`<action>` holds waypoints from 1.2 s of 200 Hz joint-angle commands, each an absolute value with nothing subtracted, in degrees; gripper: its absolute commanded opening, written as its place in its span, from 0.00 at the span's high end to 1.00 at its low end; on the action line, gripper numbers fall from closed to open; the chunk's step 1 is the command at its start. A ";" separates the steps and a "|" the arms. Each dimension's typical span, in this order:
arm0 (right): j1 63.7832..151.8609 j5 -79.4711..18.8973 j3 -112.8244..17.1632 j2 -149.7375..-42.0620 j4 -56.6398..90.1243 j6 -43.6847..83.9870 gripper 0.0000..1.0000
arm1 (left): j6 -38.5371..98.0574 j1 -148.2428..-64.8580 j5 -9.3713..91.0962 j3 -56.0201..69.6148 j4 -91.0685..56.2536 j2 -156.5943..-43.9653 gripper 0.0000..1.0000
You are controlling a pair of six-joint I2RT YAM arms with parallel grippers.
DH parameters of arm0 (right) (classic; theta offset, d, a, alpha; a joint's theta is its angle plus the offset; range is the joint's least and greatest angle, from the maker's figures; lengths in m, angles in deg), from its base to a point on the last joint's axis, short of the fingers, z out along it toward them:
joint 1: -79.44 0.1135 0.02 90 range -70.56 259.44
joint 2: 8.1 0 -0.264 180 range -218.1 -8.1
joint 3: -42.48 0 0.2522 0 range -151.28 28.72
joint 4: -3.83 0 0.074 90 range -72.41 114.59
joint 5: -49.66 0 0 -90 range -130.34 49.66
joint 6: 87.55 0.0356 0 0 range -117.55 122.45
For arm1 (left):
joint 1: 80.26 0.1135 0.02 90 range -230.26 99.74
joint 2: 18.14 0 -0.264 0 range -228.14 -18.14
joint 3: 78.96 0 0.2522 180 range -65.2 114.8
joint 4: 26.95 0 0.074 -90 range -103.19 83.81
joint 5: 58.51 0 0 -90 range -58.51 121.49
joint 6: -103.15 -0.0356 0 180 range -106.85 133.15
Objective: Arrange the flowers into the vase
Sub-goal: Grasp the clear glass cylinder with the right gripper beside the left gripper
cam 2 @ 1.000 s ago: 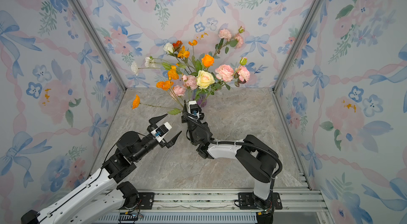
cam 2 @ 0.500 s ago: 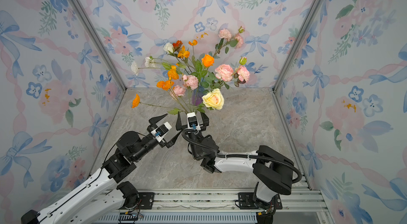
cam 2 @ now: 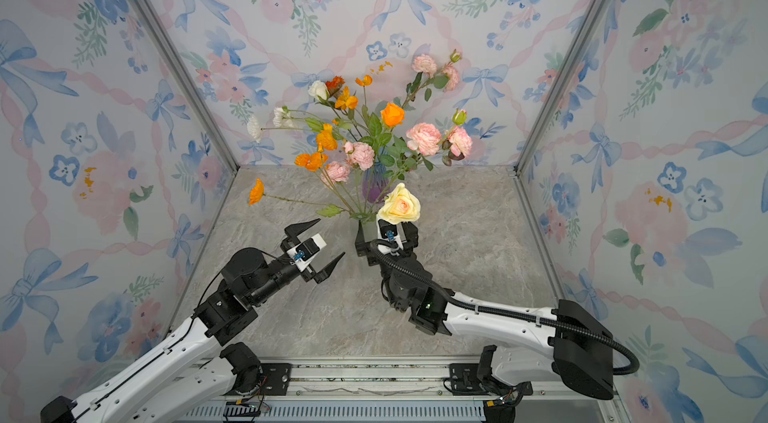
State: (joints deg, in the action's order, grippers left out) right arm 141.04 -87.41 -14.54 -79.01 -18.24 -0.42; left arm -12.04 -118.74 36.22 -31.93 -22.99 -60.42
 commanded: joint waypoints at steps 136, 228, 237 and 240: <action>126.18 -54.58 -19.85 -99.72 -16.74 3.64 0.03 | -11.30 -118.50 34.25 -31.61 -24.44 -61.30 0.02; 125.17 -52.31 -23.67 -107.68 -25.50 2.95 0.03 | -11.28 -118.49 34.20 -31.70 -24.44 -61.40 0.02; 125.29 -52.50 -24.06 -108.15 -26.17 2.61 0.03 | -11.30 -118.52 34.24 -31.69 -24.44 -61.47 0.02; 125.28 -52.61 -24.14 -108.26 -26.41 2.55 0.03 | -11.28 -118.50 34.22 -31.69 -24.45 -61.47 0.02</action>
State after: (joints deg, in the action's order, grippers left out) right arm 125.76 -52.70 -21.56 -107.03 -21.83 3.66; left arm -12.06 -118.74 34.69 -31.93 -23.01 -61.32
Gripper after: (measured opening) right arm 0.969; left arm 0.980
